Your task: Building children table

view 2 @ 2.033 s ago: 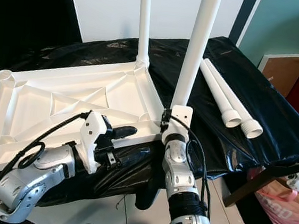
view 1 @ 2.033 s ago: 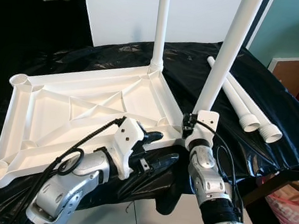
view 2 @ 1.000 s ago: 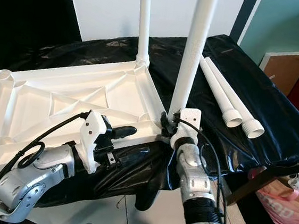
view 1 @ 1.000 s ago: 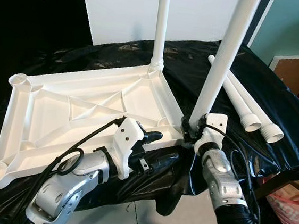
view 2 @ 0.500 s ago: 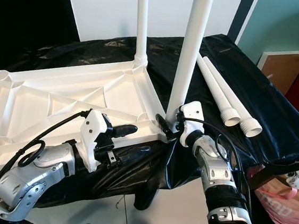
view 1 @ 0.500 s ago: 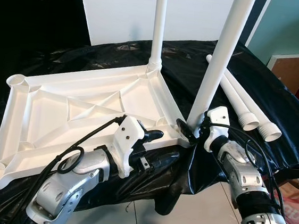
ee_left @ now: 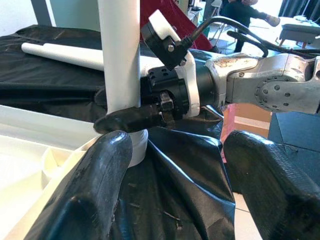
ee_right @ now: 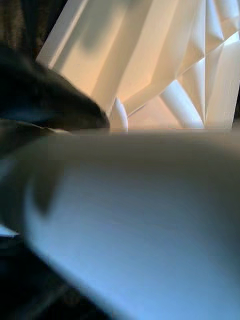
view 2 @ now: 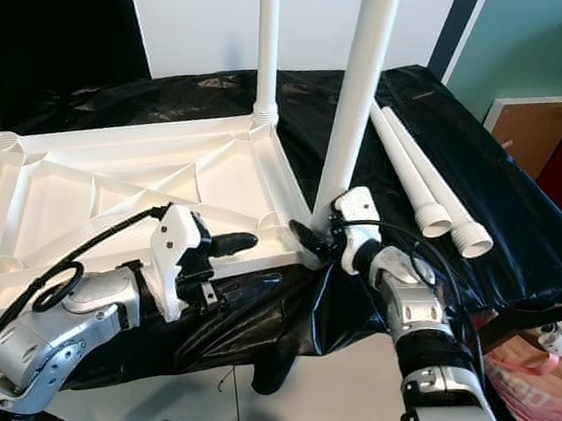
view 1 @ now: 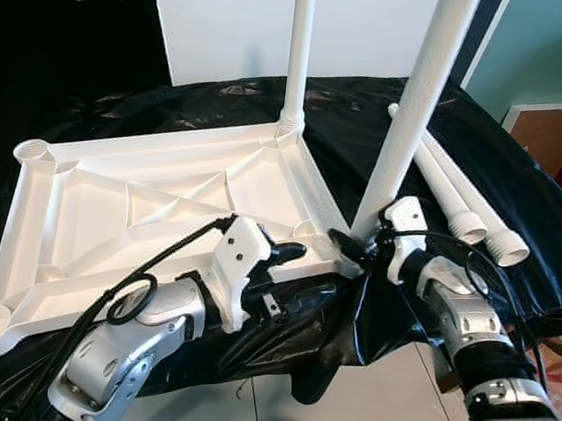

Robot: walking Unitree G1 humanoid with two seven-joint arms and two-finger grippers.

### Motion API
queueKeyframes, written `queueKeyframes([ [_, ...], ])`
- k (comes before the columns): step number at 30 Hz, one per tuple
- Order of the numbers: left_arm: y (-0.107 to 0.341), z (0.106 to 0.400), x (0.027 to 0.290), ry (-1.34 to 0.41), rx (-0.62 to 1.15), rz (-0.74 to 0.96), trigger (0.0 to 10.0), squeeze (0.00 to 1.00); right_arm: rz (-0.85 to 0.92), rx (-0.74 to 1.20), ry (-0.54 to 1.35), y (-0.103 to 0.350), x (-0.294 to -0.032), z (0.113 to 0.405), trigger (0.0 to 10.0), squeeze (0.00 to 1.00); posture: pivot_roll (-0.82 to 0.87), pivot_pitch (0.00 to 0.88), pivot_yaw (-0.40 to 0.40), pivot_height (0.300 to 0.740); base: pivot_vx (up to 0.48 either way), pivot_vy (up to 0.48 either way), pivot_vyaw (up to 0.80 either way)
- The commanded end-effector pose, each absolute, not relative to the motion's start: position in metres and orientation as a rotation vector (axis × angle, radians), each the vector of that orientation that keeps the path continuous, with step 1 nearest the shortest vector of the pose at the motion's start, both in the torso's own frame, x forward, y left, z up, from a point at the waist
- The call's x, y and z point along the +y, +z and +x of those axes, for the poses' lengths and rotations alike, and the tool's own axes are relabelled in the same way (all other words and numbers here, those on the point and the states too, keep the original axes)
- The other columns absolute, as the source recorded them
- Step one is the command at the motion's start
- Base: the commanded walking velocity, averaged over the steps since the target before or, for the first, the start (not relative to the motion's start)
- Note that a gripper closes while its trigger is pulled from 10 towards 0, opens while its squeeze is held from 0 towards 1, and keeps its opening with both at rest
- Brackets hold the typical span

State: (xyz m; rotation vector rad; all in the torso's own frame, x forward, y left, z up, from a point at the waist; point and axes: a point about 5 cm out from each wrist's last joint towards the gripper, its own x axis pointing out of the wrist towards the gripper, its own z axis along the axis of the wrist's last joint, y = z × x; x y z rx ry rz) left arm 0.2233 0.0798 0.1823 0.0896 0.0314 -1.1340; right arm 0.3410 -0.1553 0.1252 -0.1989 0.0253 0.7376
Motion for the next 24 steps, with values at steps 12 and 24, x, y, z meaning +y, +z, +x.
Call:
queueKeyframes([
  [12,0.18,0.219,0.077,-1.164,0.048,0.086,10.0,0.0,-0.187,0.078,0.643,0.104,-0.155,0.334,10.0,0.0,-0.02,0.028,-0.001,0.74,0.0,0.0,0.0],
  [24,0.179,0.217,0.077,-1.168,0.052,0.082,10.0,0.0,-0.102,0.087,0.439,0.096,-0.147,0.327,10.0,0.0,-0.01,0.026,-0.008,0.74,0.0,0.0,0.0],
])
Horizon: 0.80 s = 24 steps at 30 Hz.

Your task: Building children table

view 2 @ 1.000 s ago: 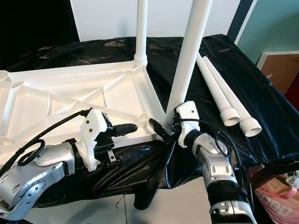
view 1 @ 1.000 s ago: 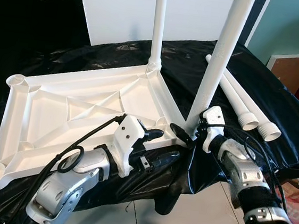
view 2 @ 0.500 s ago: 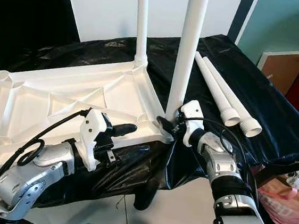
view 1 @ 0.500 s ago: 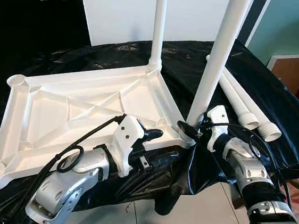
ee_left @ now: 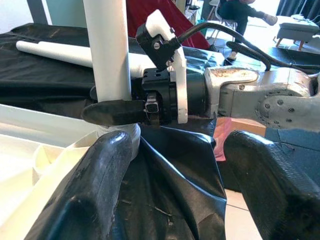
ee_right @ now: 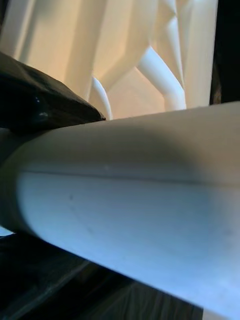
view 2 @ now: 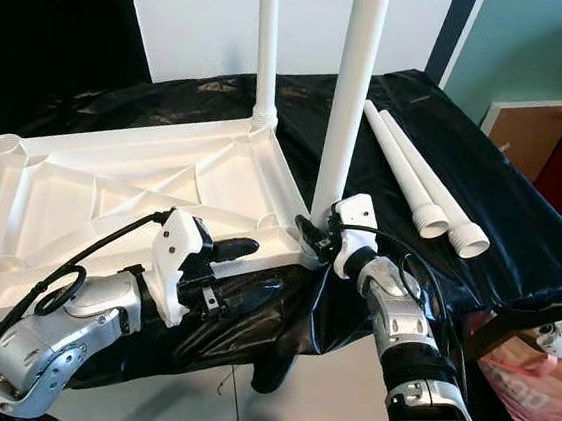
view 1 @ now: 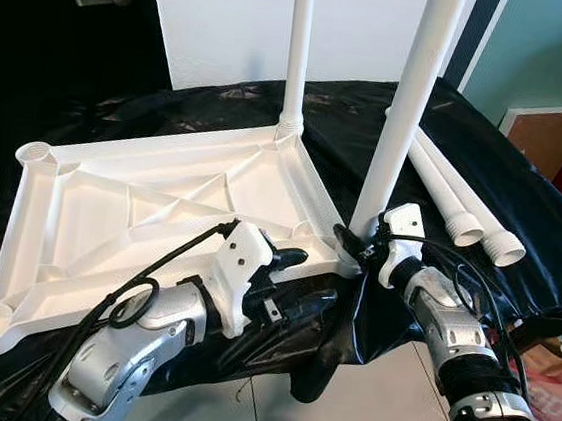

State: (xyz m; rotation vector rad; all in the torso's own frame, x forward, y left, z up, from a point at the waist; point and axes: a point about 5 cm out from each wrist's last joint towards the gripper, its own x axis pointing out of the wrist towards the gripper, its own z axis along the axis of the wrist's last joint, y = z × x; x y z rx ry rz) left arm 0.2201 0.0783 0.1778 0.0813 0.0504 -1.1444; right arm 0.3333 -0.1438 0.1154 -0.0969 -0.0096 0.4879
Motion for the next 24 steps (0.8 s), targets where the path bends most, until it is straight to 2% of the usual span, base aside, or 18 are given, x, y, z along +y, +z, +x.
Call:
queueKeyframes([
  [1,0.178,0.217,0.077,-1.167,0.054,0.083,10.0,0.0,-0.08,0.091,0.387,0.094,-0.146,0.324,10.0,0.0,-0.01,0.019,-0.008,0.74,0.0,0.0,0.0],
  [3,0.178,0.217,0.077,-1.167,0.054,0.083,10.0,0.0,-0.08,0.091,0.387,0.094,-0.146,0.324,10.0,0.0,-0.01,0.019,-0.008,0.74,0.0,0.0,0.0],
  [5,0.178,0.217,0.078,-1.165,0.052,0.087,10.0,0.0,-0.048,0.09,0.285,0.09,-0.144,0.32,10.0,0.0,-0.01,0.006,-0.012,0.74,0.0,0.0,0.0],
  [9,0.178,0.219,0.078,-1.16,0.049,0.092,10.0,0.0,-0.038,0.086,0.235,0.089,-0.142,0.317,10.0,0.0,-0.01,0.0,-0.014,0.74,0.0,0.0,0.0],
  [10,0.179,0.224,0.079,-1.149,0.039,0.098,10.0,0.0,-0.017,0.078,0.135,0.087,-0.139,0.313,10.0,0.0,-0.01,0.0,-0.017,0.74,0.0,0.0,0.0],
  [17,0.181,0.234,0.079,-1.141,0.01,0.127,10.0,0.0,0.024,0.091,-0.007,0.083,-0.13,0.305,10.0,0.0,-0.01,0.0,-0.025,0.74,0.0,0.0,0.0],
  [24,0.182,0.236,0.081,-1.144,0.006,0.135,10.0,0.0,0.033,0.09,-0.004,0.087,-0.122,0.302,10.0,0.0,-0.02,0.0,-0.02,0.74,0.0,0.0,0.0],
])
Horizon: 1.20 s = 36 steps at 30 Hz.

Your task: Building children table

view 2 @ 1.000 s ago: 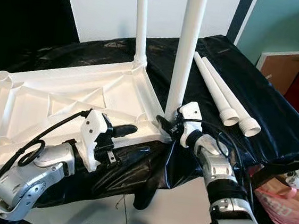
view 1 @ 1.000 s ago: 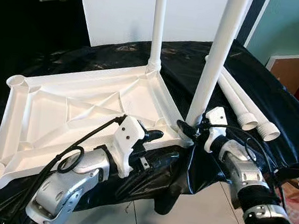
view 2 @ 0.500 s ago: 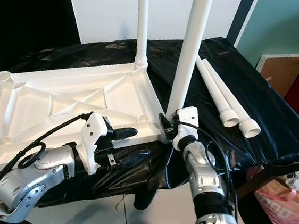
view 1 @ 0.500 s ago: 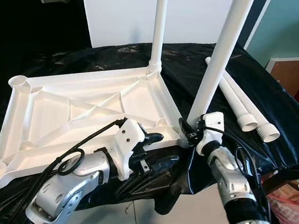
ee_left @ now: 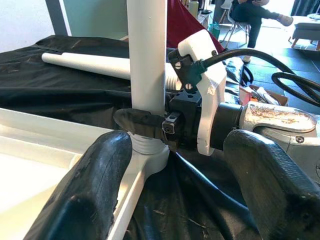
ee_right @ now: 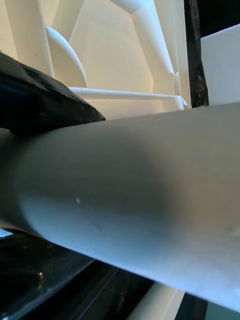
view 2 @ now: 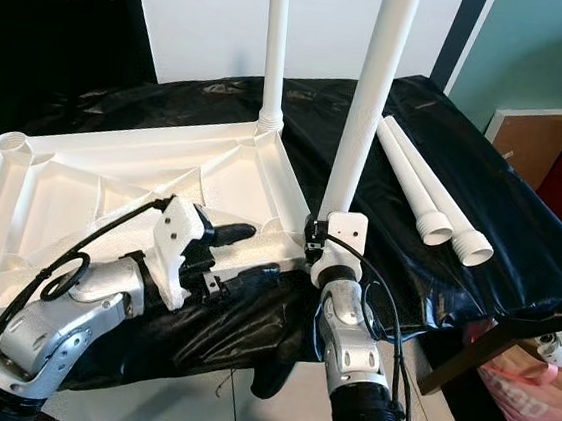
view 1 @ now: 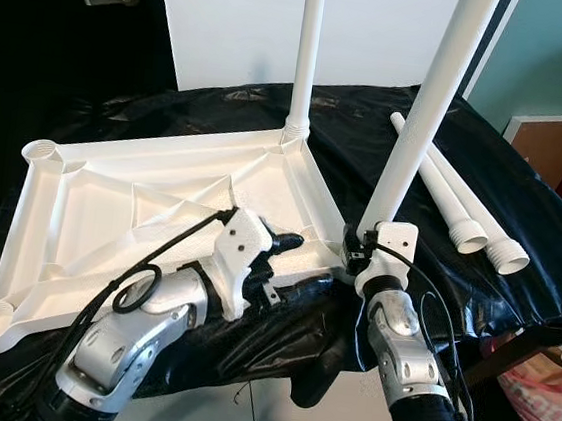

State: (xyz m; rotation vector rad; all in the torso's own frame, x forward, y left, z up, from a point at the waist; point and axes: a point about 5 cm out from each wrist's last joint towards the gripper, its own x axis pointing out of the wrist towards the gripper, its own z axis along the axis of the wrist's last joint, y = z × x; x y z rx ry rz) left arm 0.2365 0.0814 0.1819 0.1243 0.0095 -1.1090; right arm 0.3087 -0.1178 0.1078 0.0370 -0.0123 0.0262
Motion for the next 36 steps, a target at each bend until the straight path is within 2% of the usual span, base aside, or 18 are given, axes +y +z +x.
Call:
queueKeyframes([
  [1,0.181,0.235,0.081,-1.148,0.01,0.137,10.0,0.0,0.033,0.082,-0.003,0.088,-0.122,0.302,10.0,0.0,-0.02,0.0,-0.019,0.74,0.0,0.0,0.0],
  [15,0.179,0.238,0.083,-1.149,0.009,0.148,10.0,0.0,0.008,0.059,-0.02,0.096,-0.128,0.304,10.0,0.0,-0.03,0.0,-0.015,0.74,0.0,0.0,0.0],
  [16,0.179,0.238,0.082,-1.151,0.008,0.146,10.0,0.0,0.001,0.056,-0.014,0.098,-0.13,0.305,10.0,1.0,-0.03,0.0,-0.007,0.74,0.0,0.0,0.0],
  [29,0.178,0.236,0.079,-1.167,0.009,0.142,10.0,0.0,-0.005,-0.017,0.221,0.117,-0.146,0.316,10.0,1.0,-0.04,0.0,0.002,0.74,0.0,0.0,0.0],
  [30,0.178,0.235,0.078,-1.172,0.011,0.14,10.0,0.0,-0.017,-0.024,0.284,0.12,-0.149,0.318,10.0,0.0,-0.04,0.0,0.002,0.74,0.0,0.0,0.0],
  [34,0.177,0.235,0.078,-1.177,0.013,0.149,10.0,0.0,-0.037,-0.035,0.342,0.122,-0.152,0.32,10.0,0.0,-0.04,0.0,0.0,0.74,0.0,0.0,0.0],
  [36,0.177,0.236,0.076,-1.181,0.011,0.157,10.0,0.0,-0.064,-0.024,0.438,0.123,-0.154,0.325,10.0,0.0,-0.04,0.0,0.0,0.74,0.0,0.0,0.0],
])
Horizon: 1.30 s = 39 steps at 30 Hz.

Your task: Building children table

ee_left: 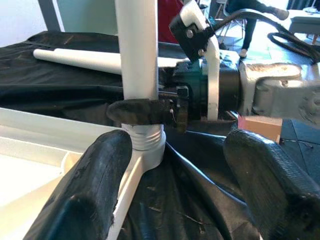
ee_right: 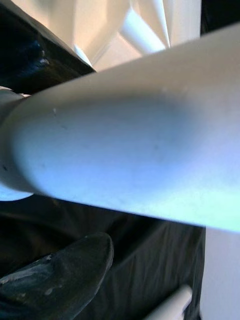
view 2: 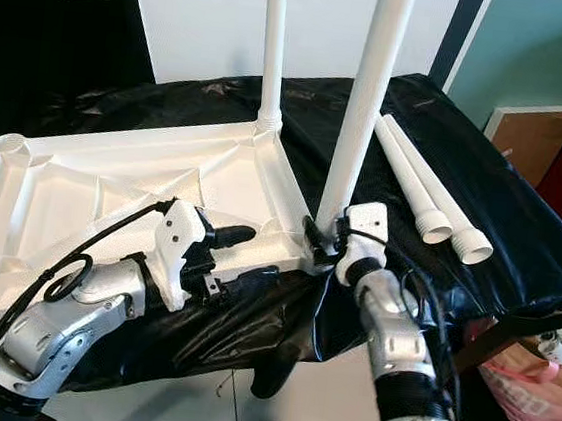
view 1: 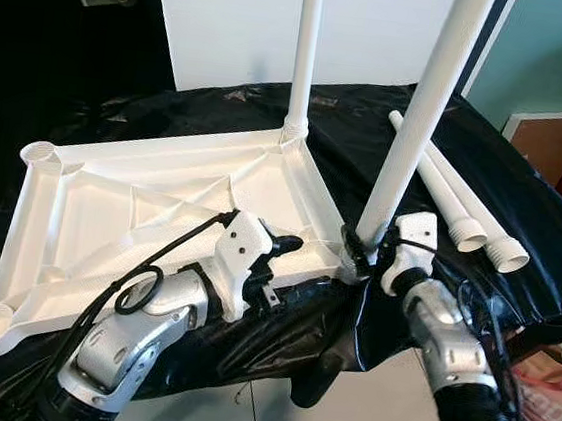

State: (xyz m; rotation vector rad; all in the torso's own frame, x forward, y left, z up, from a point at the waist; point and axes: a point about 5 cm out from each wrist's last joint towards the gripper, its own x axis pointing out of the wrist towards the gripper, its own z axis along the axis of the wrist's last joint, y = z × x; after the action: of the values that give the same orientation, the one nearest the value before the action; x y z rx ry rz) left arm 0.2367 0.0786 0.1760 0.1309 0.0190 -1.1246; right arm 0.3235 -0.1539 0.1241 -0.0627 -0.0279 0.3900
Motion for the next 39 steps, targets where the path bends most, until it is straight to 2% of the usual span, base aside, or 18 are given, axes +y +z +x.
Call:
queueKeyframes([
  [1,0.177,0.236,0.076,-1.181,0.011,0.157,10.0,0.0,-0.064,-0.024,0.438,0.123,-0.154,0.325,10.0,0.0,-0.04,0.0,0.0,0.74,0.0,0.0,0.0],
  [3,0.18,0.237,0.076,-1.182,0.003,0.154,10.0,0.0,-0.128,-0.013,0.551,0.125,-0.152,0.332,10.0,0.0,-0.04,0.0,0.007,0.74,0.0,0.0,0.0],
  [8,0.18,0.238,0.075,-1.179,0.001,0.156,10.0,0.0,-0.145,-0.01,0.57,0.125,-0.153,0.335,10.0,0.0,-0.03,0.0,0.008,0.74,0.0,0.0,0.0],
  [9,0.18,0.237,0.075,-1.176,0.0,0.154,10.0,0.0,-0.151,-0.008,0.577,0.125,-0.153,0.337,7.3,0.0,-0.02,0.0,0.006,0.74,0.0,0.0,0.0],
  [11,0.181,0.236,0.075,-1.175,0.0,0.153,10.0,0.0,-0.155,-0.006,0.581,0.124,-0.154,0.338,7.3,0.0,-0.02,0.0,0.006,0.74,0.0,0.0,0.0],
  [12,0.181,0.235,0.075,-1.173,0.0,0.151,10.0,0.0,-0.158,-0.005,0.582,0.124,-0.154,0.339,1.5,0.0,-0.02,0.0,0.003,0.74,0.0,0.0,0.0],
  [13,0.181,0.234,0.076,-1.169,0.003,0.149,10.0,0.0,-0.154,-0.002,0.589,0.123,-0.155,0.338,0.0,0.0,-0.01,0.0,0.004,0.74,0.0,0.0,0.0],
  [21,0.18,0.231,0.077,-1.156,0.01,0.139,10.0,0.0,-0.133,0.016,0.587,0.115,-0.161,0.335,0.0,0.0,-0.01,0.002,0.003,0.74,0.0,0.0,0.0],
  [22,0.18,0.231,0.077,-1.157,0.011,0.138,10.0,0.0,-0.127,0.018,0.577,0.114,-0.162,0.335,10.0,0.0,-0.01,0.004,0.004,0.74,0.0,0.0,0.0],
  [29,0.18,0.23,0.076,-1.158,0.013,0.135,10.0,0.0,-0.114,0.014,0.541,0.112,-0.163,0.335,10.0,0.0,-0.01,0.005,0.005,0.74,0.0,0.0,0.0],
  [36,0.18,0.229,0.077,-1.158,0.015,0.131,10.0,0.0,-0.069,0.027,0.321,0.104,-0.159,0.328,10.0,0.0,-0.02,0.011,0.009,0.74,0.0,0.0,0.0],
  [39,0.18,0.229,0.076,-1.159,0.015,0.13,10.0,0.0,-0.058,0.033,0.287,0.103,-0.158,0.327,10.0,0.0,-0.02,0.012,0.011,0.74,0.0,0.0,0.0],
])
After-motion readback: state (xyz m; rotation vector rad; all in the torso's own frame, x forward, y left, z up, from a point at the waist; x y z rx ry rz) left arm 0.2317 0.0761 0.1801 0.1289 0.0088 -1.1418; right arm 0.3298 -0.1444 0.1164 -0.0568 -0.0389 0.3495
